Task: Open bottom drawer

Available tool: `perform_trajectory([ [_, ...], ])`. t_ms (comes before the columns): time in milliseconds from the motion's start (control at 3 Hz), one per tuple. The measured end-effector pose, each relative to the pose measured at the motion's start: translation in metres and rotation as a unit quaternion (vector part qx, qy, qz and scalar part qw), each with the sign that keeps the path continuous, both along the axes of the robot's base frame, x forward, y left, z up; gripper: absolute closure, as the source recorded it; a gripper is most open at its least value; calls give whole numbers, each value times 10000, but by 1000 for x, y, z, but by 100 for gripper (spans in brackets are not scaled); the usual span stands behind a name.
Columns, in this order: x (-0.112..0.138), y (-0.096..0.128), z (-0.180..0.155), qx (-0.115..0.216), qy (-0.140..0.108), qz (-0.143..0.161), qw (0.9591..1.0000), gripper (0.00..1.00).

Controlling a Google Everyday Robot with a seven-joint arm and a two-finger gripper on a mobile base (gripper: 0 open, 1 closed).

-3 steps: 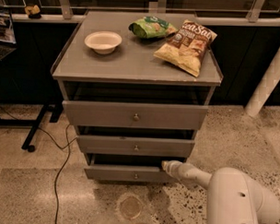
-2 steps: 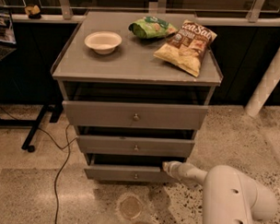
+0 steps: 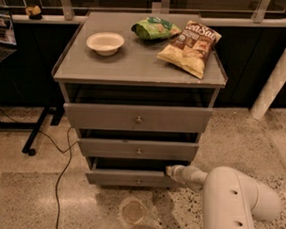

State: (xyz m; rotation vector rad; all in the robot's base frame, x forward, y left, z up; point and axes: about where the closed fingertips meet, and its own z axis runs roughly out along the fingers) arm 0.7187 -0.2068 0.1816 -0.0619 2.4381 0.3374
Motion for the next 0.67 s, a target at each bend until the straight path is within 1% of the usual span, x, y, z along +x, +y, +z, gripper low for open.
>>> perform_trajectory([
  [333,0,0,4,2,1,2,10000,100],
  [667,-11,-2,4,123,60,61,9999,100],
])
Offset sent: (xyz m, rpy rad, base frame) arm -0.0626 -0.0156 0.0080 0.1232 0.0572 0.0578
